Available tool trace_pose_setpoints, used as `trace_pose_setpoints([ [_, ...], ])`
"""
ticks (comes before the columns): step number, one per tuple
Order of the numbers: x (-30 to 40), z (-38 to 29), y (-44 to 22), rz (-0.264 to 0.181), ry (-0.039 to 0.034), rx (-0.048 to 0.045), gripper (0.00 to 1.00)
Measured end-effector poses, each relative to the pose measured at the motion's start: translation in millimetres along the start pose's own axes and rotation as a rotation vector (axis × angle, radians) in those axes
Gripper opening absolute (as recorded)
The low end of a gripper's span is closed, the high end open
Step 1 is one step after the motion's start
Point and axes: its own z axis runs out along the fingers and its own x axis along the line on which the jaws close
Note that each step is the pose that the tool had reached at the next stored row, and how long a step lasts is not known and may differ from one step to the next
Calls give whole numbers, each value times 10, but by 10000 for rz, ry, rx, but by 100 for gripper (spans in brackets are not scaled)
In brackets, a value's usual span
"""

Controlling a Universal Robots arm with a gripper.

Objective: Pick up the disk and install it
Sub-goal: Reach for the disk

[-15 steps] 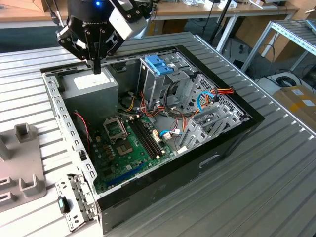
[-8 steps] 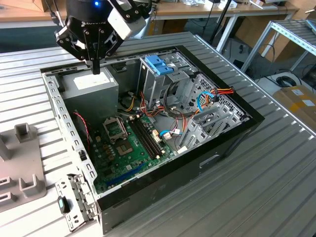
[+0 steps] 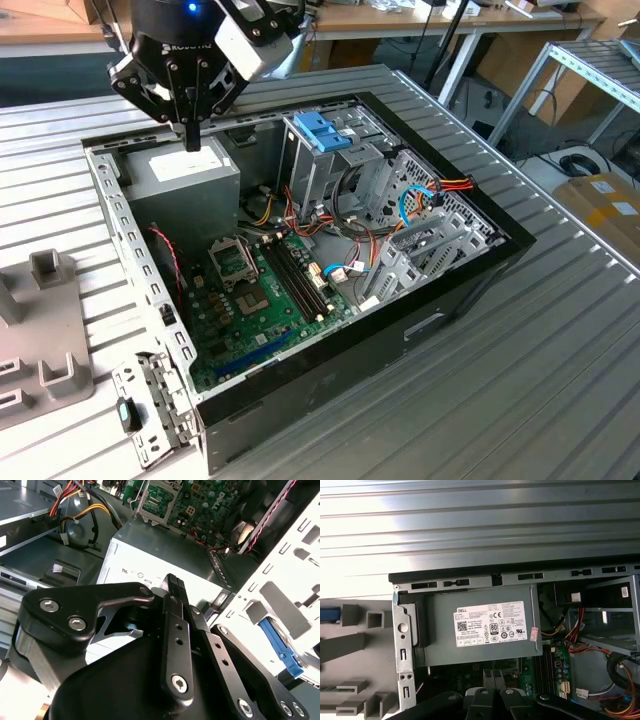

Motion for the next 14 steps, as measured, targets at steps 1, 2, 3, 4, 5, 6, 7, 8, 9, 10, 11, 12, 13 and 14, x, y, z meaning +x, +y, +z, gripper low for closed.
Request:
trace_pose_setpoints([
  [1, 2, 0, 0, 0, 0, 4, 11],
  [2, 6, 0, 0, 0, -1, 10, 11],
  [3, 7, 0, -1, -1, -1, 14, 11],
  [4, 10, 0, -1, 0, -1, 18, 11],
  [5, 13, 0, -1, 0, -2, 22, 11],
  [6, 16, 0, -1, 0, -2, 27, 11],
  [7, 19, 0, -1, 0, -2, 31, 11],
  [8, 22, -1, -2, 0, -2, 34, 11],
  [9, 24, -1, -2, -1, -3, 37, 11],
  [10, 27, -1, -2, 0, -3, 41, 11],
  [11, 31, -1, -2, -1, -3, 44, 11],
  [12, 33, -1, -2, -1, -4, 48, 11],
  [13, 35, -1, -3, -2, -4, 50, 11],
  [14, 38, -1, -3, -2, -4, 54, 11],
])
